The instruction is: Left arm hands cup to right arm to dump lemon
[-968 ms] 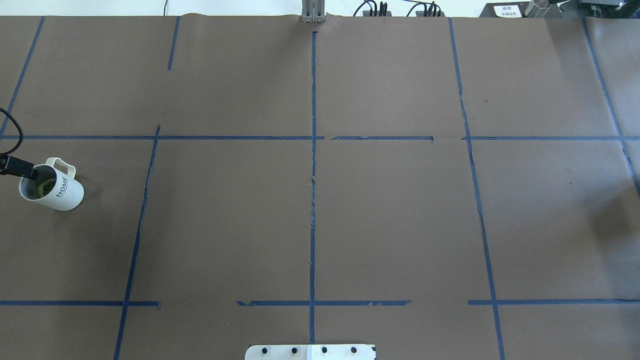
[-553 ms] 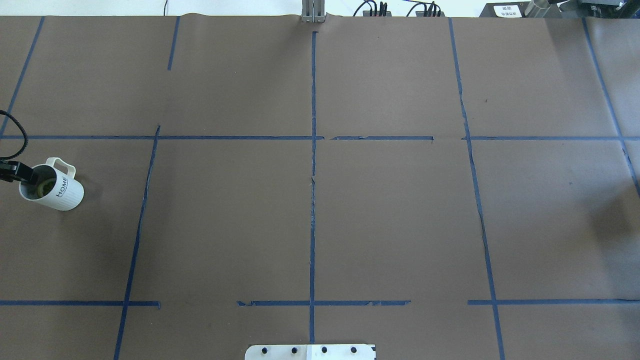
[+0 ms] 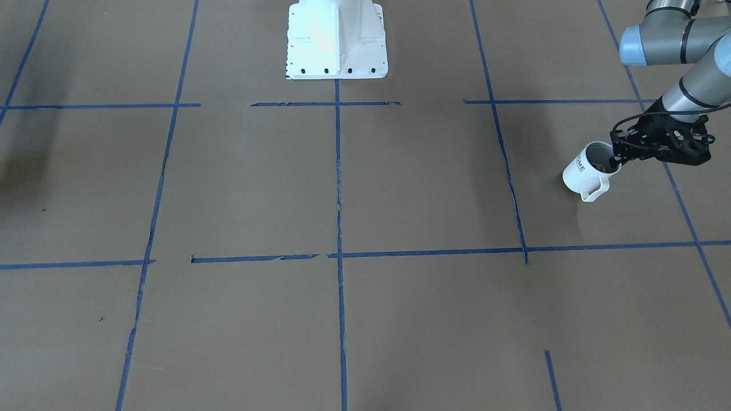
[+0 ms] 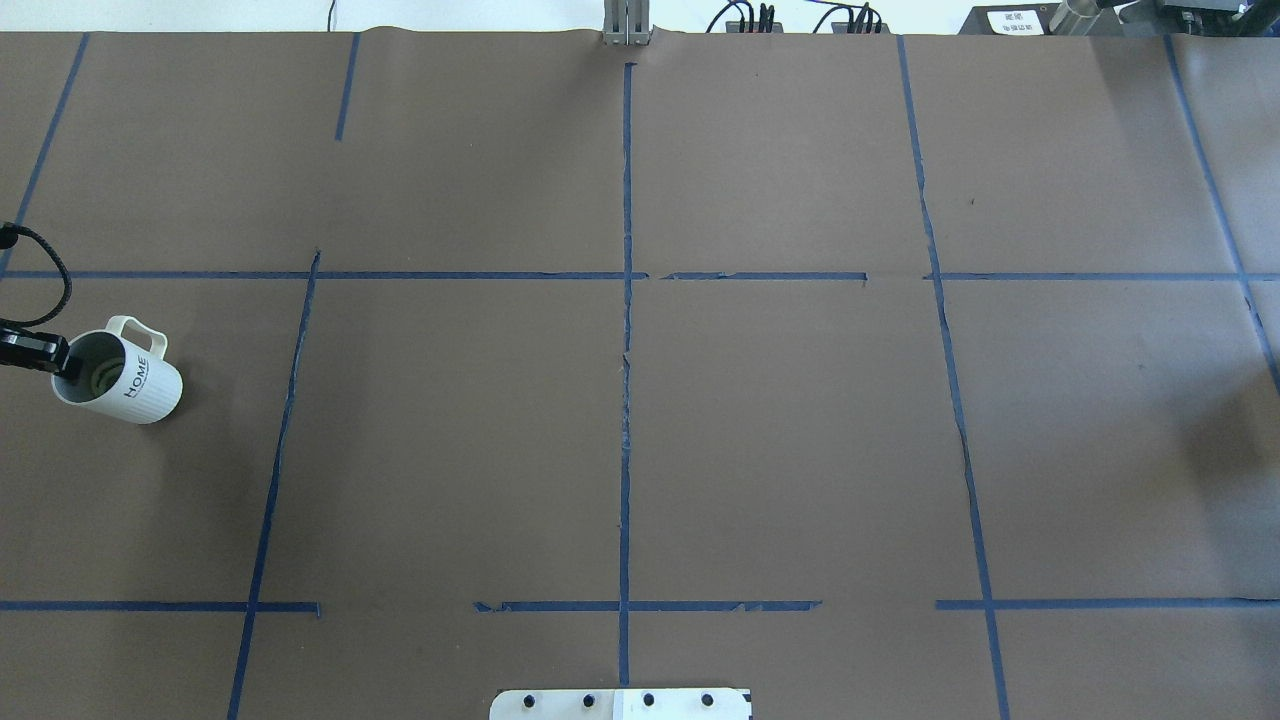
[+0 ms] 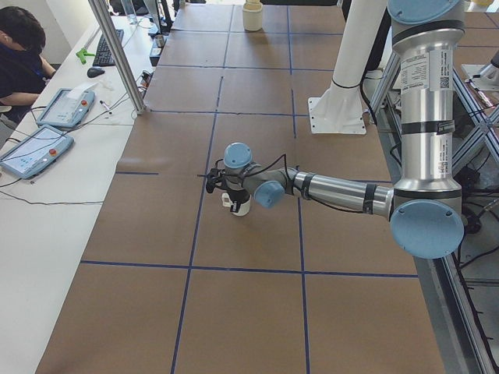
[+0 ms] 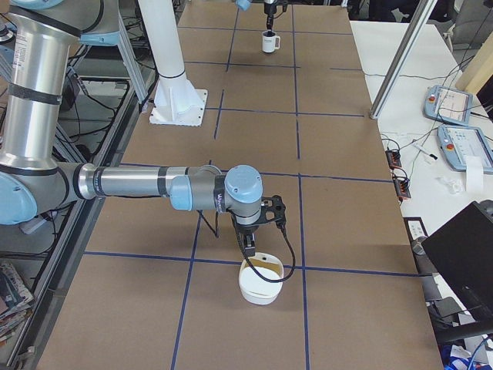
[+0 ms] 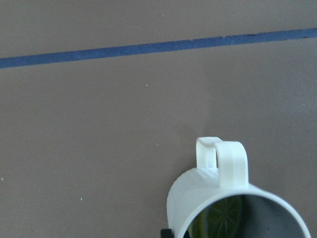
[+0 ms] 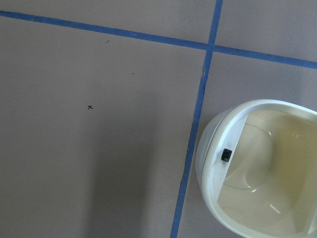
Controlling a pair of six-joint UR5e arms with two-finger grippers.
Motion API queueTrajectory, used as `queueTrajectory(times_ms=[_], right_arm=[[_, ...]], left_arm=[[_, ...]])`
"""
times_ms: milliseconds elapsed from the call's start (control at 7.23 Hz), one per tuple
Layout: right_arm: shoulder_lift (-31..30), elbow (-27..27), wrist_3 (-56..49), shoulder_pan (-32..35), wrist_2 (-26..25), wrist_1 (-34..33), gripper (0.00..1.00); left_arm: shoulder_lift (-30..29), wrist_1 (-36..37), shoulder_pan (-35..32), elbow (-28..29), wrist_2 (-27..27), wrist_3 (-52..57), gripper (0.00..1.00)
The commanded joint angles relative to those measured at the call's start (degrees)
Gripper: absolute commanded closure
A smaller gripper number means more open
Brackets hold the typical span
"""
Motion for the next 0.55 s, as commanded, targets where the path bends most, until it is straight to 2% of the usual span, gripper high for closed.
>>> queueTrajectory(times_ms=[0, 277, 415], right_arm=[[0.0, 0.1, -0.3, 0.0, -0.1, 0.1, 0.0], [0.3, 0.1, 0.4, -0.5, -0.1, 6.2, 0.0], [1.4, 0.1, 0.5, -2.3, -0.2, 11.4, 0.01]], left_arm=[[-1.0, 8.8, -1.7, -6.8, 0.3, 0.0, 1.0], [-7.1, 23.6, -1.8, -13.5, 0.4, -5.1, 1.0], [-11.5, 26.2, -1.3, -13.7, 0.4, -12.8, 1.0]])
